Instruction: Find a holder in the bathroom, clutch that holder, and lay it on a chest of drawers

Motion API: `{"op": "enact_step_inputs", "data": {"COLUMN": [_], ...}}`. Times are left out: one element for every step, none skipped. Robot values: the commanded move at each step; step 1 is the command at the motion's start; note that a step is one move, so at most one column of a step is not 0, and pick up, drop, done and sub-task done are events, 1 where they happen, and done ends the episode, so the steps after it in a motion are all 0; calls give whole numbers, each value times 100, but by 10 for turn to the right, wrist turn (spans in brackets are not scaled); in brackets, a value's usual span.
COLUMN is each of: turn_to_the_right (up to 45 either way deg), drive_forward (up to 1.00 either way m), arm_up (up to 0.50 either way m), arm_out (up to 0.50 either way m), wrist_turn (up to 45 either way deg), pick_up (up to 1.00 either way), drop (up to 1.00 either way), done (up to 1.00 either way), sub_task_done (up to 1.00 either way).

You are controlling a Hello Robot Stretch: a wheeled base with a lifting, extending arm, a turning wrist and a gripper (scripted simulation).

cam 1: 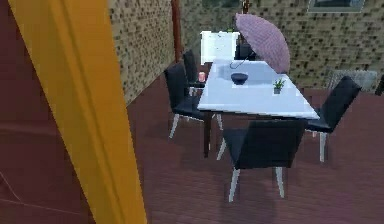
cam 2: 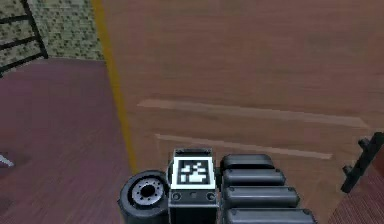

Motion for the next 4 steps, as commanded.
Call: {"op": "enact_step_inputs", "data": {"turn_to_the_right": [90,30,450,30], "drive_forward": [0,0,0,0], "arm_up": [0,0,0,0], "arm_out": [0,0,0,0], "wrist_turn": [0,0,0,0], "pick_up": [0,0,0,0], "drop": [0,0,0,0], "done": [0,0,0,0], "sub_task_done": [0,0,0,0]}}
